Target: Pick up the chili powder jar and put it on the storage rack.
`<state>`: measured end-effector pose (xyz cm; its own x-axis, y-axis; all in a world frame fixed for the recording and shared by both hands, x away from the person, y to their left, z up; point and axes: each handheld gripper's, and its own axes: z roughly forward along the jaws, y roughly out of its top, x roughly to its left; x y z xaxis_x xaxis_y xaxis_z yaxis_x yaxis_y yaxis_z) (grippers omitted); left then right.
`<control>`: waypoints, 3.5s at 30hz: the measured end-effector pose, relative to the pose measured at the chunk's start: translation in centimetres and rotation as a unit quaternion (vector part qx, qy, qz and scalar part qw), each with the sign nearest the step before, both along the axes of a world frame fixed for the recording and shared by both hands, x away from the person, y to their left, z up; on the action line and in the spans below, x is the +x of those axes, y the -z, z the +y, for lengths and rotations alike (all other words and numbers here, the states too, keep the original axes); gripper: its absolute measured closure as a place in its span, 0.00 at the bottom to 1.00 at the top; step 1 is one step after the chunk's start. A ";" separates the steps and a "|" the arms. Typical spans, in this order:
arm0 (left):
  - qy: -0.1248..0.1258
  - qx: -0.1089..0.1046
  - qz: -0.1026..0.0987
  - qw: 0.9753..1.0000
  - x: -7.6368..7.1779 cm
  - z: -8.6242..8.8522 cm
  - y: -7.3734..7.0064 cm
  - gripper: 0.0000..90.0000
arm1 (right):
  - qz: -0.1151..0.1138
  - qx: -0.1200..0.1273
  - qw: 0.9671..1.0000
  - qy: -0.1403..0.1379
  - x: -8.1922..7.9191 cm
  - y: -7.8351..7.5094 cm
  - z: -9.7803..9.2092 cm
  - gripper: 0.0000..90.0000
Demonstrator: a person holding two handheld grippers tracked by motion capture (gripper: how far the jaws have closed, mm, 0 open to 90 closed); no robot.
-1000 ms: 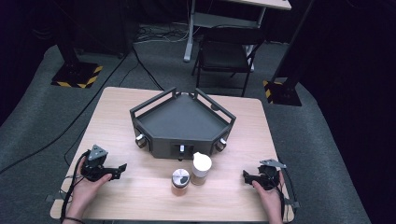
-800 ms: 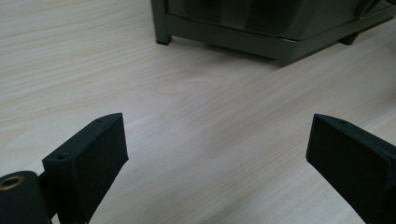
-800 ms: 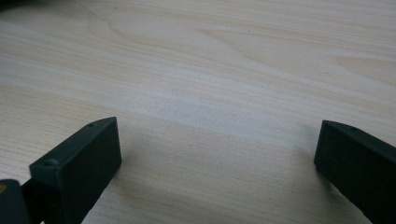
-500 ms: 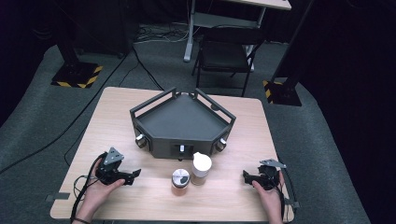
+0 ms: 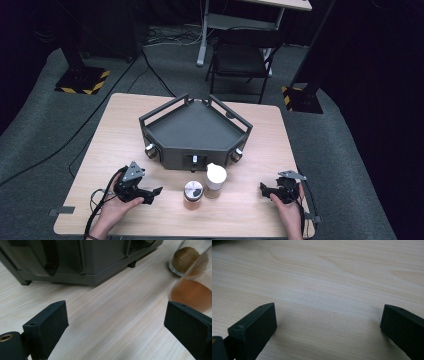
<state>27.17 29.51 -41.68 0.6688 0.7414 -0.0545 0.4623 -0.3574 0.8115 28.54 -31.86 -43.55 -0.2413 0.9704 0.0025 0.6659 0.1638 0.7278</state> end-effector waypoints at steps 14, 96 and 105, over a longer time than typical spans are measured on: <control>0.045 -0.001 -0.012 0.999 -0.1 -1.6 0.3 0.06 | 0.000 0.000 1.000 0.000 0.0 0.0 0.0 0.00; 0.129 -0.010 -0.044 0.991 -0.1 -8.8 1.8 0.34 | 0.000 0.000 1.000 -0.001 0.0 0.0 0.0 0.00; 0.114 -0.011 -0.050 0.992 -0.1 -8.3 0.7 0.34 | 0.000 0.000 1.000 -0.002 0.0 0.0 0.0 0.00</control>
<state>27.11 21.17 -42.42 0.8215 0.5701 0.0069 0.2883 -0.4258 0.8577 28.55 -31.88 -43.55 -0.2446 0.9696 0.0026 0.6649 0.1658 0.7283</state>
